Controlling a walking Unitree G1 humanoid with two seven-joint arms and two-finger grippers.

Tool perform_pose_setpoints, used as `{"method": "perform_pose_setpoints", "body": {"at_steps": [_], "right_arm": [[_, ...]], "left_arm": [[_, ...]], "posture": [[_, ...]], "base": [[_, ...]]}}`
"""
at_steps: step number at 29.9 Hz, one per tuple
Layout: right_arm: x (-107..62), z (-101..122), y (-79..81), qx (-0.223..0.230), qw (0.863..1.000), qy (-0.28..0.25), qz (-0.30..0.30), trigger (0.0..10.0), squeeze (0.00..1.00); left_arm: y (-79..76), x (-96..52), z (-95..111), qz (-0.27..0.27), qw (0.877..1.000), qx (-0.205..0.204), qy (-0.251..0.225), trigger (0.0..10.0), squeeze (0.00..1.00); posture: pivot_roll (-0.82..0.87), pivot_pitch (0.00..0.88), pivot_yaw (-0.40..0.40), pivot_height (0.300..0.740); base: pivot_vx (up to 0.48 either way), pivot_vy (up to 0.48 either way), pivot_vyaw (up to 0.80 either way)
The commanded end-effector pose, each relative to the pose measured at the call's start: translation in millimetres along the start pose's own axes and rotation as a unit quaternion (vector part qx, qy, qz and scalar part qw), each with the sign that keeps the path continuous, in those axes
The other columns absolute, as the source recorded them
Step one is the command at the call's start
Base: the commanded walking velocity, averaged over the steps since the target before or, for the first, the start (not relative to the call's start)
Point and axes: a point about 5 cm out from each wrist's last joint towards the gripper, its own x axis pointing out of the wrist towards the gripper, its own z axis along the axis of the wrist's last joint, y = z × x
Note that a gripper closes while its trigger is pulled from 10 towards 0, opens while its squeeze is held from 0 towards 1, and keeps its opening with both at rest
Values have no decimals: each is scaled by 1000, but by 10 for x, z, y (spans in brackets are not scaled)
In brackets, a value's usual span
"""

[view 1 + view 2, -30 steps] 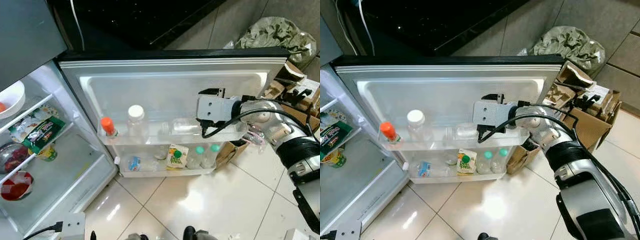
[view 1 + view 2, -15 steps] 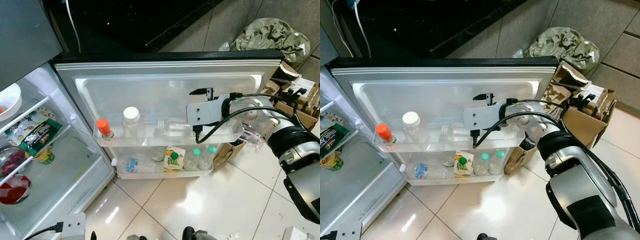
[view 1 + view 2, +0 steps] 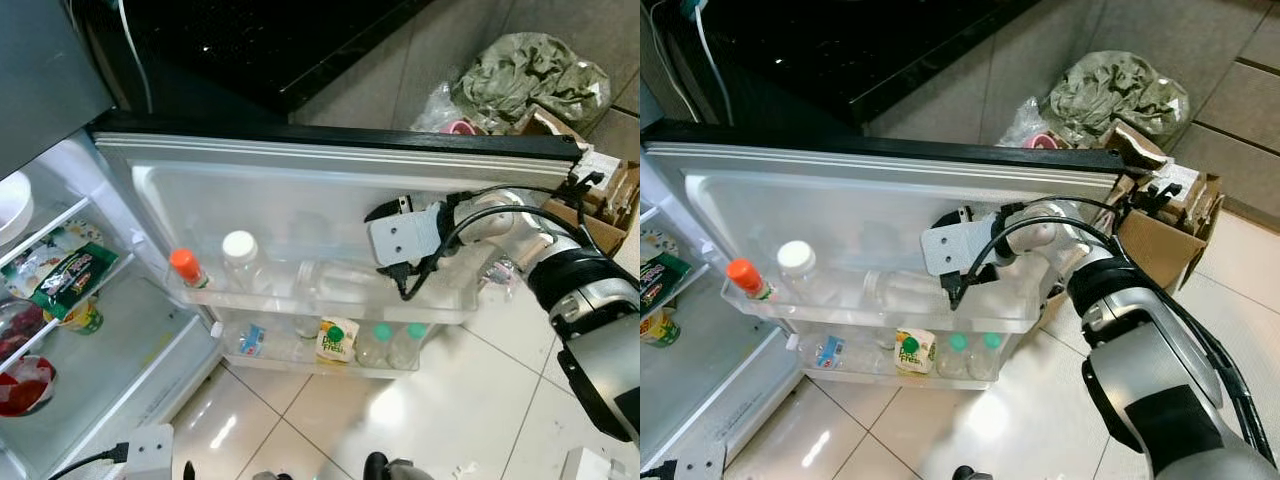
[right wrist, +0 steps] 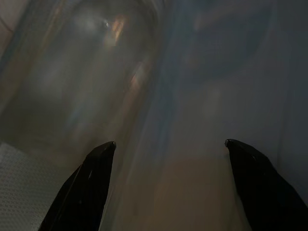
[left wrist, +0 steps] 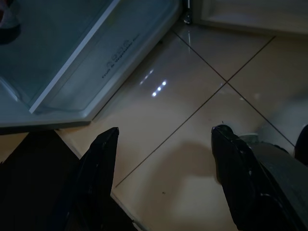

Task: Restocking fridge

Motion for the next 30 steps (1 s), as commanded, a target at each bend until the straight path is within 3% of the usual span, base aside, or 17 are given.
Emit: {"method": "perform_pose_setpoints", "body": {"at_steps": [1, 8, 13, 17, 20, 21, 24, 30], "right_arm": [[-59, -74, -91, 15, 998, 25, -48, 10000, 0], [-181, 112, -397, 27, 987, -45, -154, 10000, 0], [-236, 163, -479, 40, 980, -72, -184, 10000, 0], [-211, 145, -389, 50, 986, -82, -140, 10000, 0], [-132, 87, -154, 49, 995, -76, -50, 10000, 0], [-132, 87, -154, 49, 995, -76, -50, 10000, 0], [-16, -24, 93, 41, 999, -32, 7, 10000, 0], [137, -65, 191, 63, 998, 11, -10, 10000, 0]], "left_arm": [[46, -44, -143, 4, 1000, 13, 25, 10000, 0], [42, -43, -147, 4, 1000, 13, 25, 10000, 0], [36, -40, -145, 2, 1000, 13, 25, 10000, 0], [32, -36, -142, 1, 1000, 14, 25, 10000, 0], [28, -28, -133, 1, 1000, 13, 25, 10000, 0], [28, -28, -133, 1, 1000, 13, 25, 10000, 0], [17, -22, -121, 0, 1000, 13, 23, 10000, 0], [15, -23, -115, 1, 1000, 12, 23, 10000, 0]], "posture": [[2, 305, -13, 710], [-1, 307, -10, 710], [-3, 307, -8, 710], [-5, 306, -8, 710], [-10, 305, -9, 710], [-10, 305, -9, 710], [-8, 304, -11, 710], [-8, 304, -11, 710]], "base": [[0, 0, 0], [0, 0, 0], [0, 0, 0], [0, 0, 0], [0, 0, 0], [0, 0, 0], [0, 0, 0], [0, 0, 0]]}}
